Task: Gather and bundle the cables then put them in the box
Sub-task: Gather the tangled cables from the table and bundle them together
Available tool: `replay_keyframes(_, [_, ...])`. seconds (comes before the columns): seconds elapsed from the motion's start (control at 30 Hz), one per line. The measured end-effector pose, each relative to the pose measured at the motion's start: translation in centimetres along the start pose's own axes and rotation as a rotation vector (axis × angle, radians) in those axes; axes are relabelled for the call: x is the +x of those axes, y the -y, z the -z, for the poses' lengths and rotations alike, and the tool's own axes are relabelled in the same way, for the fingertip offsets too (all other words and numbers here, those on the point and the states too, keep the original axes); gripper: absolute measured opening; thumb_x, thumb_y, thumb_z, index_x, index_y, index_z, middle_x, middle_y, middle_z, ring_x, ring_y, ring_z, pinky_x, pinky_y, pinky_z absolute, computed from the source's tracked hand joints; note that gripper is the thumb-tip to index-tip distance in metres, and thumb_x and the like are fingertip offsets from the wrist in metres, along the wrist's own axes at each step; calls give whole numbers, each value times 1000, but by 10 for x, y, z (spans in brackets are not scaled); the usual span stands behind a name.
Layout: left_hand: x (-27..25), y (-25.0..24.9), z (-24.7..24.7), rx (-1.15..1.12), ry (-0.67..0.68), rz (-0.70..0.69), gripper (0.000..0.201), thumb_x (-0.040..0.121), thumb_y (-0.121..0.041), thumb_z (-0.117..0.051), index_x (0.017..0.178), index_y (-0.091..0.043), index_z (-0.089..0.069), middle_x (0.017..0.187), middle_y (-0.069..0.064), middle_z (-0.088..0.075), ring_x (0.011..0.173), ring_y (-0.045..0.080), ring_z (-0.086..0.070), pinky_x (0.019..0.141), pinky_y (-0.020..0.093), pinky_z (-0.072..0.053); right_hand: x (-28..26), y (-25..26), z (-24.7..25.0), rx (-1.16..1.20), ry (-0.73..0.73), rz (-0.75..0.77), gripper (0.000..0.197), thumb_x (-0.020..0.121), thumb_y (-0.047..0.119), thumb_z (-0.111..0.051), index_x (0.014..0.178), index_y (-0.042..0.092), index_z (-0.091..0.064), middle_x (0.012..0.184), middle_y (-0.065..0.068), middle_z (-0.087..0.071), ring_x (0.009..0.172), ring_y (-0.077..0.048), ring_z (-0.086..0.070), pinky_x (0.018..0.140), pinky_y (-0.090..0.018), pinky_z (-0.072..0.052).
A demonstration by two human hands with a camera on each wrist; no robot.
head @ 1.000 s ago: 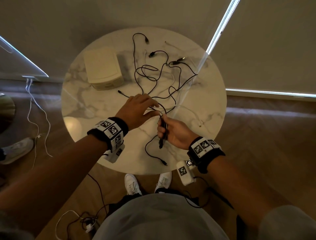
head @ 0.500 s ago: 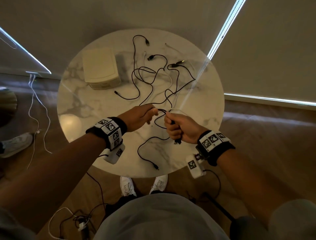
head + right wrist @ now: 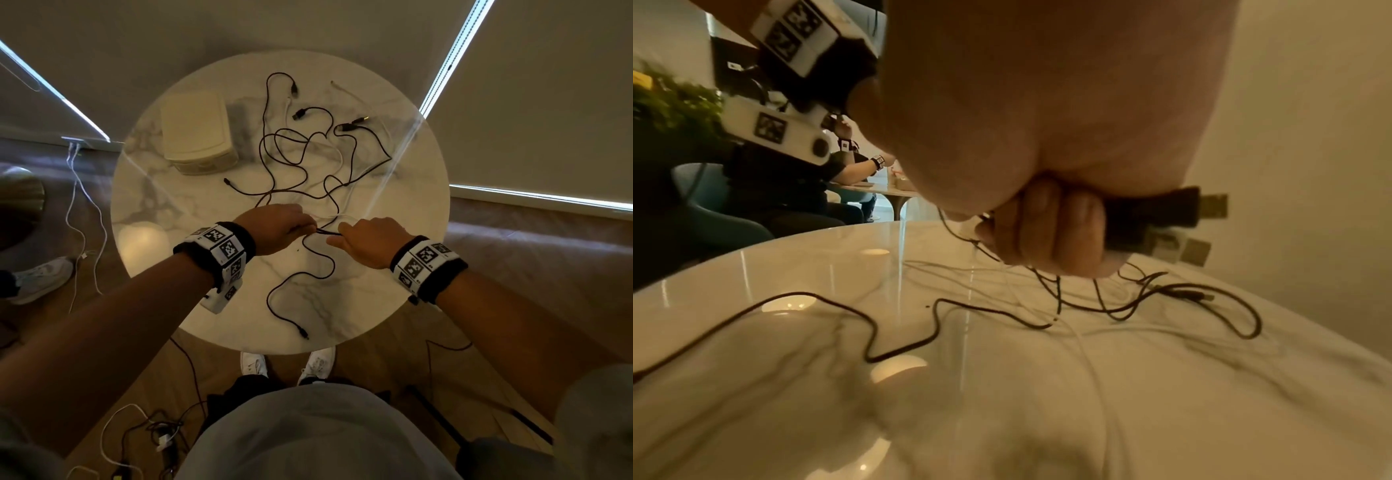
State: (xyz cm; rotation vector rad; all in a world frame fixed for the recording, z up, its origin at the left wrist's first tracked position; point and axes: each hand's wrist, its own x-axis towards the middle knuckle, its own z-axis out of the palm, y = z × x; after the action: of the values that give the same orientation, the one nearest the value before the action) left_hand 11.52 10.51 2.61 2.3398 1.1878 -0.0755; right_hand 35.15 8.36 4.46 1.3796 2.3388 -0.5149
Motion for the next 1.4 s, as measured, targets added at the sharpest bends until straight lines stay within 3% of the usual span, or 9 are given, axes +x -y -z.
replay_keyframes(0.1, [1,2,1,216,-134,-77,34,102,-39,-42,120,-23,-65,100,1,-62,86,25,-61,74,34,-46,0,13,-15,-60,-31,-2,45,110,46,-26,129,16,-53,105,-13,-65,73,-28,-54,62,-36,-41])
replay_keyframes(0.2, [1,3,0,267,-206,-95,31,102,-36,-45,117,-19,-67,98,4,-64,84,27,-61,74,36,-43,3,25,-26,120,-94,-122,49,110,48,-26,121,14,-60,104,-13,-67,85,-34,-65,65,-36,-46])
replay_keyframes(0.3, [-1,5,-4,147,-221,-43,32,103,-35,-42,118,-19,-66,100,4,-63,88,27,-60,77,39,-45,11,33,-33,514,-76,-225,62,107,55,-22,105,9,-64,99,-13,-68,87,-31,-63,75,-38,-50])
replay_keyframes(0.4, [-12,8,-6,-16,-265,-25,30,102,-29,-48,124,-16,-63,108,5,-63,94,26,-61,82,42,-50,14,41,-36,911,-58,-278,59,105,58,-27,84,12,-55,73,-6,-57,65,-22,-53,55,-30,-39])
replay_keyframes(0.47, [-23,11,-8,-43,-310,-33,33,99,-27,-54,130,-17,-59,121,6,-60,106,24,-58,91,41,-50,13,47,-41,1370,-12,-329,48,104,58,-36,75,21,-42,59,2,-37,46,-14,-31,43,-24,-25])
replay_keyframes(0.63, [-59,21,-17,156,-315,-82,43,92,-34,-61,134,-28,-53,136,0,-48,124,26,-42,102,41,-37,11,60,-51,2041,72,-357,40,103,37,-36,68,19,-42,56,4,-25,41,-10,-20,42,-25,-20])
replay_keyframes(0.77, [-82,28,-32,202,-68,-183,25,93,-36,-59,117,-33,-62,119,-4,-56,111,24,-49,91,38,-39,9,73,-61,2125,1,-383,29,96,26,-35,71,16,-46,57,1,-26,43,-12,-23,46,-28,-20])
replay_keyframes(0.93, [-94,32,-61,340,252,-185,36,96,-43,-53,131,-39,-53,135,-3,-46,121,24,-41,97,38,-35,10,94,-75,2103,-43,-480,31,98,24,-33,72,16,-48,50,4,-30,41,-11,-24,47,-28,-19])
replay_keyframes(1.4, [-92,37,-77,436,240,-336,27,94,-37,-58,120,-28,-58,127,4,-51,112,30,-46,87,42,-42,-2,123,-94,2086,-216,-591,33,100,24,-32,72,15,-48,50,5,-31,43,-12,-25,47,-28,-21])
